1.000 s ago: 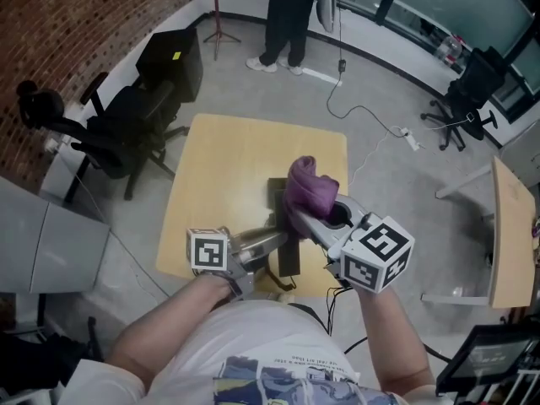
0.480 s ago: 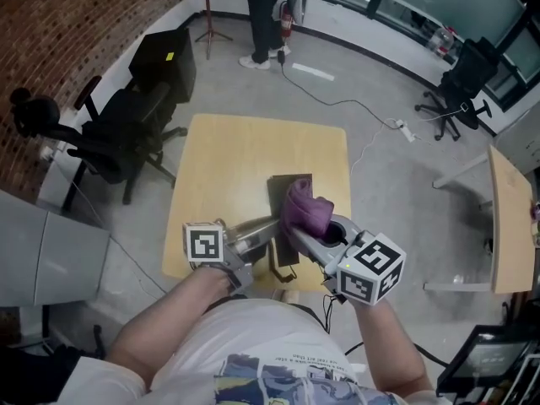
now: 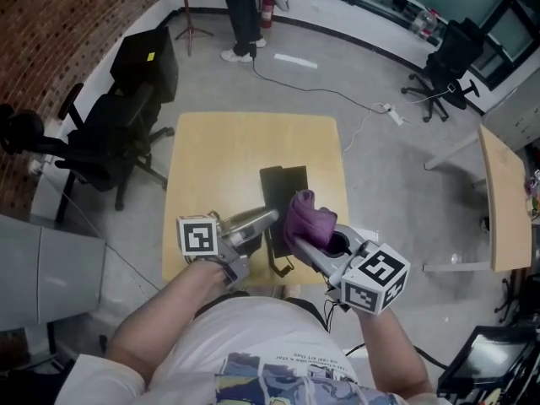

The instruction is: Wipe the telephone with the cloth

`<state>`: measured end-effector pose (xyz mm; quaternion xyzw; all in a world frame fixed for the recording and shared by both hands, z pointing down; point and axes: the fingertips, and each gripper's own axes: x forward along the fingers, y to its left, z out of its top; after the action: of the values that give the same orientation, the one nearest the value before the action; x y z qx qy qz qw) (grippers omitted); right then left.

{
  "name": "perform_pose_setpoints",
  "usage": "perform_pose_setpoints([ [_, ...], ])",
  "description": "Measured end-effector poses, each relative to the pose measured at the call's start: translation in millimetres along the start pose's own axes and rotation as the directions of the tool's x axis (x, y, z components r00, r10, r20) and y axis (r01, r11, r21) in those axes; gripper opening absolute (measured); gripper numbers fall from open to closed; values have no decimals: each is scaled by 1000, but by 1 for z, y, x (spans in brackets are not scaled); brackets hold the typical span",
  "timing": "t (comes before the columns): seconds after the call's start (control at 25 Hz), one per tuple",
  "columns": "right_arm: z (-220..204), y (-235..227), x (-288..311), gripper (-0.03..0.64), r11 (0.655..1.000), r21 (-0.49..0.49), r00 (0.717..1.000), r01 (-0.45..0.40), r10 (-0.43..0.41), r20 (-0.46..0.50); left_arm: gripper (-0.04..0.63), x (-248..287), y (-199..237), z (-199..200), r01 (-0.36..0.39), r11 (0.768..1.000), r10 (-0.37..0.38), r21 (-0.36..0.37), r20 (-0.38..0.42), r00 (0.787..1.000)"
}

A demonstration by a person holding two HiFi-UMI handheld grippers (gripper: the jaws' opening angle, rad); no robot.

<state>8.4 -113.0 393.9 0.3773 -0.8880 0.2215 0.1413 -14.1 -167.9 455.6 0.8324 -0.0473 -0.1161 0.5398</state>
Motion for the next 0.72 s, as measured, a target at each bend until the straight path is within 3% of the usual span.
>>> perform_pose_setpoints([
  [0.4,69,-10,24,91,996,-84,996,39,-32,85,81,6,-7,-28,21,1000,-21,-2,-93,995],
  [0.72,55,-7,44,91,1000,-9,998,24,-24,63,81,-11,-3,-23,26,999,-28,-35,-61,998],
])
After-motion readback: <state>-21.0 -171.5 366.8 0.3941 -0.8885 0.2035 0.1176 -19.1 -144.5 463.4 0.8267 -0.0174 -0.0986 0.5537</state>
